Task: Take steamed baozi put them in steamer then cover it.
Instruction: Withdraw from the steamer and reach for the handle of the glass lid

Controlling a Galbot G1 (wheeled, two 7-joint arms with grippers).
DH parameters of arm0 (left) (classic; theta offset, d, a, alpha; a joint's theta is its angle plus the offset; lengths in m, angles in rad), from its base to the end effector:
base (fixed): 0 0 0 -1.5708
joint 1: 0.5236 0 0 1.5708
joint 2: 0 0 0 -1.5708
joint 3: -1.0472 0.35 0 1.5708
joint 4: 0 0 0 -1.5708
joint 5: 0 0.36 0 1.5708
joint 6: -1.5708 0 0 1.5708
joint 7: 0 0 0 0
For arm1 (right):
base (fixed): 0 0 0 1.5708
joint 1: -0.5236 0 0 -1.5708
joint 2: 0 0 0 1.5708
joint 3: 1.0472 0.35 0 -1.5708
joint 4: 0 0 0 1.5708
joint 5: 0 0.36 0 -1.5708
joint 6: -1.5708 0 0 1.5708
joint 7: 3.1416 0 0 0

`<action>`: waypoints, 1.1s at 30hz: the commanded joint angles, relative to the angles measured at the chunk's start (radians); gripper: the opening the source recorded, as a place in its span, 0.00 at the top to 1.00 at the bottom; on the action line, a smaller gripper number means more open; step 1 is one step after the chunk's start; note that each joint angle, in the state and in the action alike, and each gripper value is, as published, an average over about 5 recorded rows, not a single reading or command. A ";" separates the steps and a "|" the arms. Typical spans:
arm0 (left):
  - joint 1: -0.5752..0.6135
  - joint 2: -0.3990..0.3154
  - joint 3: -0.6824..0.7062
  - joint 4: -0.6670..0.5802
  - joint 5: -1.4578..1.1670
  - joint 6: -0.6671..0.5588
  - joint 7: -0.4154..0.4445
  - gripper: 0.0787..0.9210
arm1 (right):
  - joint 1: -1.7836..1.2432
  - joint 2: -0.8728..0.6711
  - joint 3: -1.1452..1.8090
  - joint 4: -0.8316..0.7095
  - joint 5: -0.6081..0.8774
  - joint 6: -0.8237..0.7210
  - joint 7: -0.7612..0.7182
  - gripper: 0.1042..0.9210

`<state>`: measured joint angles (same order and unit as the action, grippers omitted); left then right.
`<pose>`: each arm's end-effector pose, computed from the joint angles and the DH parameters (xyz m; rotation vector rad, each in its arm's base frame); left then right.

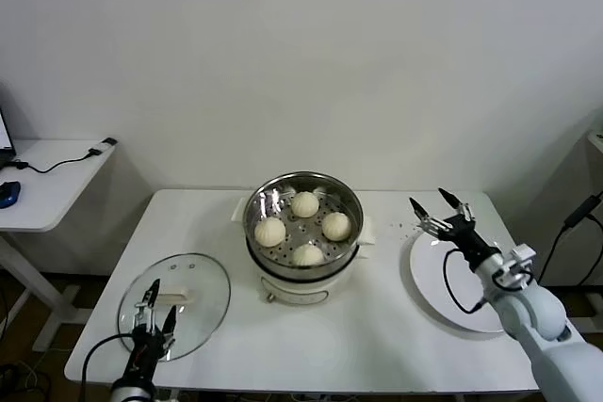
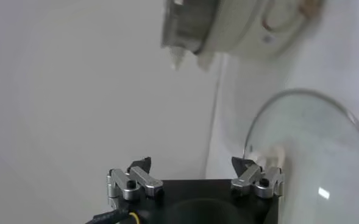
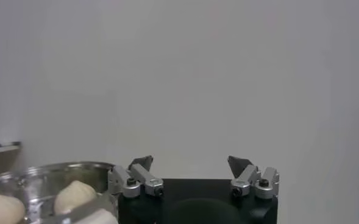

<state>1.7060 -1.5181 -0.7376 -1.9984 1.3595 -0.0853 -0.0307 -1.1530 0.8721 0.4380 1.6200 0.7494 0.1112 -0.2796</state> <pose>0.1327 0.0800 -0.3516 -0.0821 -2.1498 -2.0213 0.3273 -0.1902 -0.3105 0.5766 -3.0809 -0.1008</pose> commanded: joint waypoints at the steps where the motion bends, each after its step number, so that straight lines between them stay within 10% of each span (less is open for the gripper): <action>1: -0.123 0.009 -0.010 0.195 0.311 0.002 -0.070 0.12 | -0.164 0.085 0.160 -0.007 -0.110 0.005 -0.015 0.12; 33: -0.321 0.032 0.005 0.446 0.249 0.042 -0.220 0.12 | -0.222 0.151 0.205 -0.015 -0.197 0.036 -0.030 0.12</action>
<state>1.4218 -1.4901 -0.7358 -1.5984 1.6184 -0.0526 -0.2181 -1.3636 1.0117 0.6342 1.6052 0.5729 0.1443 -0.3068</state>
